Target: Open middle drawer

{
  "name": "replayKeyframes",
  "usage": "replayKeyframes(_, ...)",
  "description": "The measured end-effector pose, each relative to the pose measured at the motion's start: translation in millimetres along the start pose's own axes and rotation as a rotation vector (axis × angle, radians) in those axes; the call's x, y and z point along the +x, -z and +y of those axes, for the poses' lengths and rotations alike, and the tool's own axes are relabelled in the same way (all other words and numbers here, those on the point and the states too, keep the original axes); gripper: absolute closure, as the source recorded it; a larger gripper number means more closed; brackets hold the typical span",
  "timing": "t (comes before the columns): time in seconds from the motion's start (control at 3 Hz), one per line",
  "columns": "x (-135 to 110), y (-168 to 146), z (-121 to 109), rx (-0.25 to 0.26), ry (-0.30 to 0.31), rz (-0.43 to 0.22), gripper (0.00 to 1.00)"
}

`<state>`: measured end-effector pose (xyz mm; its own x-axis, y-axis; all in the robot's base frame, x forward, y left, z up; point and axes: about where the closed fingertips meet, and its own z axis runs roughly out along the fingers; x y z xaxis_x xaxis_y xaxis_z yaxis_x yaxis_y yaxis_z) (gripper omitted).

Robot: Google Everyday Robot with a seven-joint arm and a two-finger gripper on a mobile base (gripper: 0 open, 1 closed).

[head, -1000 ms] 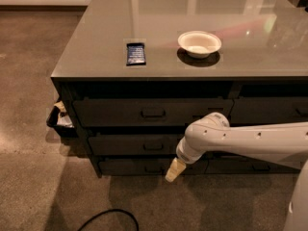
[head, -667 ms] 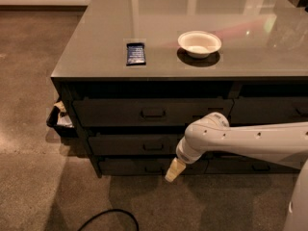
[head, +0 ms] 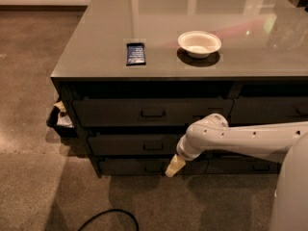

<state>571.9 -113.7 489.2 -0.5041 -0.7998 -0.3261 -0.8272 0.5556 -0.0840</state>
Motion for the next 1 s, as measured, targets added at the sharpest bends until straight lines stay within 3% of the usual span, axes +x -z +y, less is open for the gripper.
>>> replayKeyframes(0.33,-11.7,-7.4,-9.5,0.018,0.043,-0.039,0.0)
replayKeyframes(1.0,-25.6,-42.4,-28.8,-0.011,0.208,0.047,0.0)
